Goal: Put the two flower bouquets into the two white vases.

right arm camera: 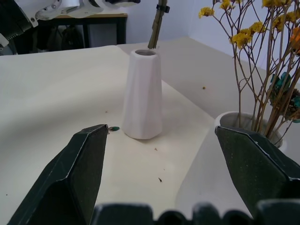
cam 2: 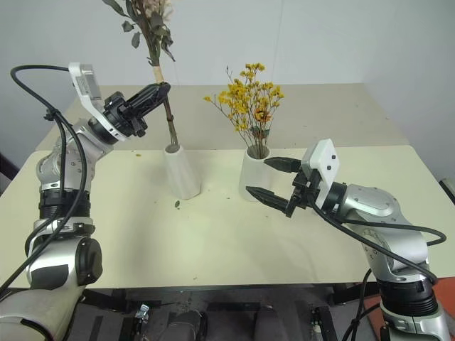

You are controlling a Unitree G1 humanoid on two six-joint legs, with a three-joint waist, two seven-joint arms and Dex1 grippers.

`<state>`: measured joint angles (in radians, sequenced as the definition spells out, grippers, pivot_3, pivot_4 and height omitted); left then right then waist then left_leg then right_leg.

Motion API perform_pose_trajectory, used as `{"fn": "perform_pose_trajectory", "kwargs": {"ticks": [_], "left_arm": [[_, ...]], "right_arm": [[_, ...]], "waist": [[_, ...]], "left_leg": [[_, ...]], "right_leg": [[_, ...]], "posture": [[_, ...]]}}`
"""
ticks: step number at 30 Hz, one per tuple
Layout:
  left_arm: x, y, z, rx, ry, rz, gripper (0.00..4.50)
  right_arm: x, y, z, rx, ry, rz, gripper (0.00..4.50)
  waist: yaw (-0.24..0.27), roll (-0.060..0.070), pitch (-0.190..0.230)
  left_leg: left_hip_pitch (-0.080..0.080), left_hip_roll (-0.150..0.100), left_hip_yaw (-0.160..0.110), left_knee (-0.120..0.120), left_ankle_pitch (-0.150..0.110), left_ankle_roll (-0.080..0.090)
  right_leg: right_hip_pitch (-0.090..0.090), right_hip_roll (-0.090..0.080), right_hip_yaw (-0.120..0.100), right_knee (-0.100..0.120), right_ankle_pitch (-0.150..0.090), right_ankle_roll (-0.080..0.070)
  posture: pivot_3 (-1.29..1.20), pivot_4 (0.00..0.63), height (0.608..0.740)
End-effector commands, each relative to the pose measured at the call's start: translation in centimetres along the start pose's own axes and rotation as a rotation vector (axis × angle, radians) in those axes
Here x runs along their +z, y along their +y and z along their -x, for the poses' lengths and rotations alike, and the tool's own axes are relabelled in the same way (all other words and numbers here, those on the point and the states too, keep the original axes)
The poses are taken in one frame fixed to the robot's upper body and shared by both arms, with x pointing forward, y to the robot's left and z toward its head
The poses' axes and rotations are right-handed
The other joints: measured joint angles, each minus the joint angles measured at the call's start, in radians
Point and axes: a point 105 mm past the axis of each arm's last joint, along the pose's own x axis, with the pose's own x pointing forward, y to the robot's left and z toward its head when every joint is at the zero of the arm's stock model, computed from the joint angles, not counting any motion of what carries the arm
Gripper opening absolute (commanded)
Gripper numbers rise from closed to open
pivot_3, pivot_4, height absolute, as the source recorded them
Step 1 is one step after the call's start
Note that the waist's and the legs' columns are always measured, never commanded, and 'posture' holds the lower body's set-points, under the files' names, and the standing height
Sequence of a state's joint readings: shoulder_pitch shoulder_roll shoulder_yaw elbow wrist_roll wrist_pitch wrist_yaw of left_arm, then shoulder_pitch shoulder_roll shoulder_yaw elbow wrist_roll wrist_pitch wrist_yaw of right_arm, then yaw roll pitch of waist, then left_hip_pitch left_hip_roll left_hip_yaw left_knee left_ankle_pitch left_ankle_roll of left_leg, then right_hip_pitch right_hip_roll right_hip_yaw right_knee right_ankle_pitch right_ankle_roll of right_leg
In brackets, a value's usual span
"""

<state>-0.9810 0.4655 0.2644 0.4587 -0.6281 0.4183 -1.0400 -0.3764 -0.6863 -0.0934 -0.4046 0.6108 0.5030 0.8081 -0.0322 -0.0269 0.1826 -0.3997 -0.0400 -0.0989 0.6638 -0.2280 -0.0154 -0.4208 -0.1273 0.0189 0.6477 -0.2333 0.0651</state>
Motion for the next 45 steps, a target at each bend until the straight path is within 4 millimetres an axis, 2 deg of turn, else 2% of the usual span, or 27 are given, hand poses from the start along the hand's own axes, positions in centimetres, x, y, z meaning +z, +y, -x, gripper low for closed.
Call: {"fn": "perform_pose_trajectory", "kwargs": {"ticks": [1, 9, 23, 33, 45], "left_arm": [[0.6, -0.3, -0.1, -0.012, -0.015, -0.041, 0.01], [-0.8, -0.6, 0.9, 0.011, 0.026, -0.045, 0.01], [-0.1, -0.6, 2.0, 0.047, 0.012, -0.053, 0.01], [-1.8, 0.0, 2.7, 0.086, 0.058, -0.031, 0.01], [-3.3, -0.3, 2.7, 0.076, 0.097, -0.010, 0.01]], "right_arm": [[1.4, 0.0, 0.4, -0.013, -0.039, 0.042, 4.30], [1.4, 0.1, 0.5, -0.009, -0.039, 0.033, 4.30], [1.4, 0.0, 0.3, 0.002, -0.045, 0.032, 4.30], [1.4, 0.0, 0.3, 0.004, -0.045, 0.030, 4.30], [1.4, 0.1, 0.3, -0.003, -0.048, 0.029, 4.30]], "waist": [[-0.002, 0.000, 0.000], [-0.008, 0.000, 0.000], [-0.008, 0.000, 0.000], [-0.005, 0.000, 0.000], [-0.005, -0.001, -0.001]], "left_leg": [[0.000, 0.000, 0.000, 0.000, 0.000, 0.000], [0.001, 0.000, 0.000, 0.000, 0.000, 0.000], [0.002, 0.000, 0.000, 0.000, 0.000, 0.000], [0.002, 0.000, 0.000, 0.000, 0.000, 0.000], [0.003, 0.000, 0.000, 0.000, 0.000, 0.000]], "right_leg": [[0.000, 0.000, 0.000, 0.000, 0.000, 0.000], [0.001, 0.000, 0.000, 0.000, 0.000, 0.000], [0.002, 0.000, 0.000, 0.000, 0.000, 0.000], [0.002, 0.000, 0.000, 0.000, 0.000, 0.000], [0.003, 0.000, 0.000, 0.000, 0.000, 0.000]], "posture": [[0.00, 0.150, 0.740], [0.00, 0.150, 0.740], [0.00, 0.150, 0.740], [0.00, 0.150, 0.740], [0.00, 0.150, 0.740]]}}
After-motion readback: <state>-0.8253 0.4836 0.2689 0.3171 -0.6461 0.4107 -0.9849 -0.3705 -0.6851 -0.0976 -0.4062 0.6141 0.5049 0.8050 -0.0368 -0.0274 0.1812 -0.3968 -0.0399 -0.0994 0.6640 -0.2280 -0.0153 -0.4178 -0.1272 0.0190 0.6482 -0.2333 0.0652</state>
